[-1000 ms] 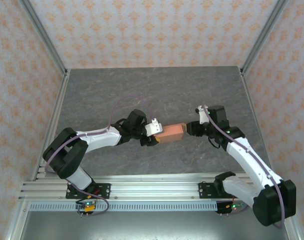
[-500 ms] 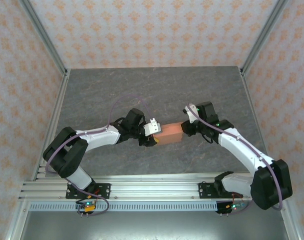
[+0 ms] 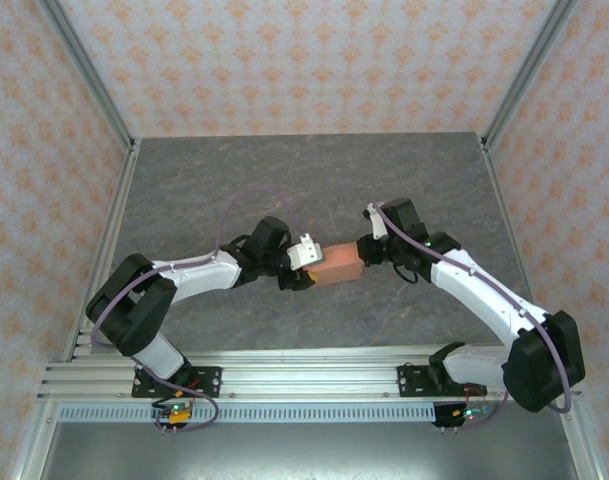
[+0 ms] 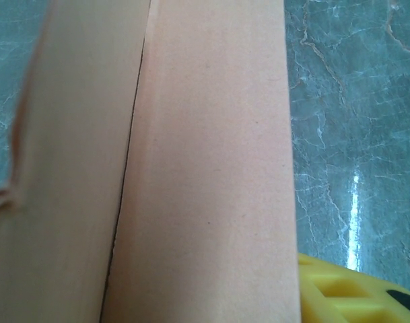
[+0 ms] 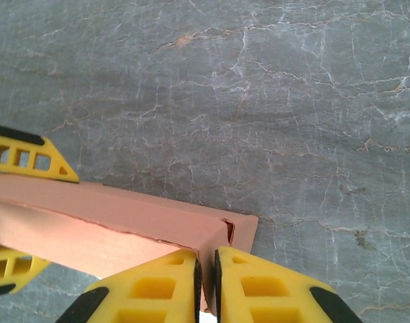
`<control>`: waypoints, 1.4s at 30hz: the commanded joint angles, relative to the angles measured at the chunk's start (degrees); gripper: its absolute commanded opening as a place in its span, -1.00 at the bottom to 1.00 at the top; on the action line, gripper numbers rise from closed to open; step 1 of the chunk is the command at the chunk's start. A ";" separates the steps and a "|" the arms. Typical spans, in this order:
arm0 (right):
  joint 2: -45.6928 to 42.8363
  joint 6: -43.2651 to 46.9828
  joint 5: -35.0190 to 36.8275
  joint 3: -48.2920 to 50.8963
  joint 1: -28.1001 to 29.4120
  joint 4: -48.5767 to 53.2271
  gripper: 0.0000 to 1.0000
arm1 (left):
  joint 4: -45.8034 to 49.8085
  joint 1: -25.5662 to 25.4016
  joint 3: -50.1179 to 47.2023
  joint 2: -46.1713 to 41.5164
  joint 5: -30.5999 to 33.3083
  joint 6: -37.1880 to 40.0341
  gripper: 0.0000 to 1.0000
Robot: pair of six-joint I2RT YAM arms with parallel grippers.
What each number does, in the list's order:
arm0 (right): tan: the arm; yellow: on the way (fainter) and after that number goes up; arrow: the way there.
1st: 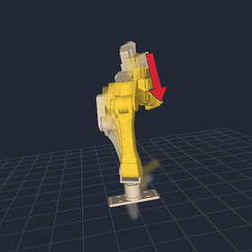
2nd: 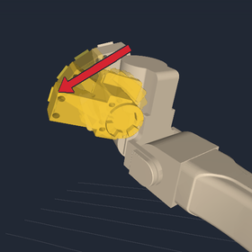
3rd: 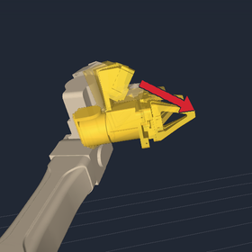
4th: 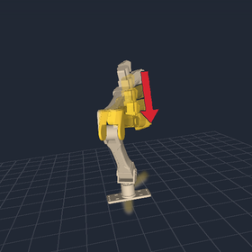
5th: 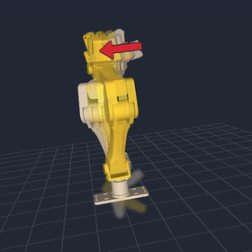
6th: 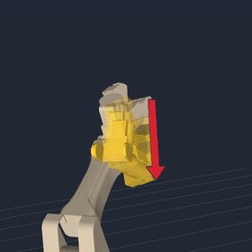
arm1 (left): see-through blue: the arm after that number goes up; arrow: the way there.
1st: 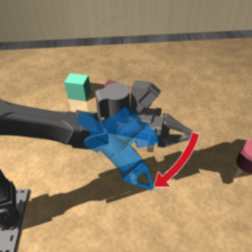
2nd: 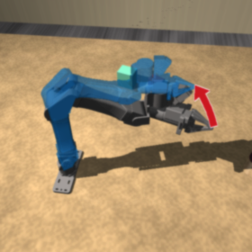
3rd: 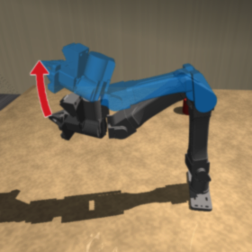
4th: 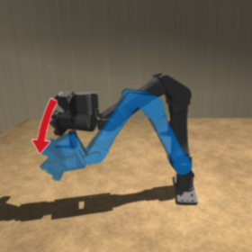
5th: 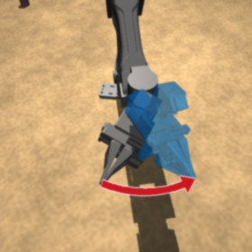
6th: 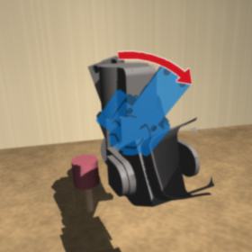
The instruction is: Fold the paper box
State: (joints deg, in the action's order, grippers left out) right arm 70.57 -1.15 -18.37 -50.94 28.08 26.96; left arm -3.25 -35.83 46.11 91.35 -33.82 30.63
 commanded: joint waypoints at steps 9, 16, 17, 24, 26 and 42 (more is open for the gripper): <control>3.51 -9.94 4.54 -2.00 2.83 2.71 -0.75 | -1.77 -0.05 -0.46 -0.38 1.44 -0.84 0.00; 3.00 -8.28 8.06 2.59 3.04 1.04 -0.72 | -1.83 -0.02 -0.64 -0.43 1.23 -0.67 -0.01; 2.49 -8.16 8.34 3.38 2.97 0.82 -0.68 | -1.85 -0.02 -0.59 -0.38 1.28 -0.57 0.00; -2.45 -4.52 6.42 4.32 3.01 1.05 -0.21 | -0.78 -0.07 -0.48 -0.43 0.81 0.91 0.00; -5.80 -1.26 3.39 4.34 3.01 0.68 -0.11 | 0.09 -0.03 -0.19 -0.43 0.52 1.73 0.00; -5.34 44.02 -5.75 -0.87 3.03 11.47 0.50 | 7.88 0.34 1.61 -0.50 -4.85 8.52 0.00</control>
State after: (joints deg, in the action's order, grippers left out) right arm 63.44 28.64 -20.36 -48.84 30.83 33.58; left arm 0.03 -35.83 46.65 91.35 -37.17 36.53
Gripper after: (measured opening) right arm 0.718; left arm 0.502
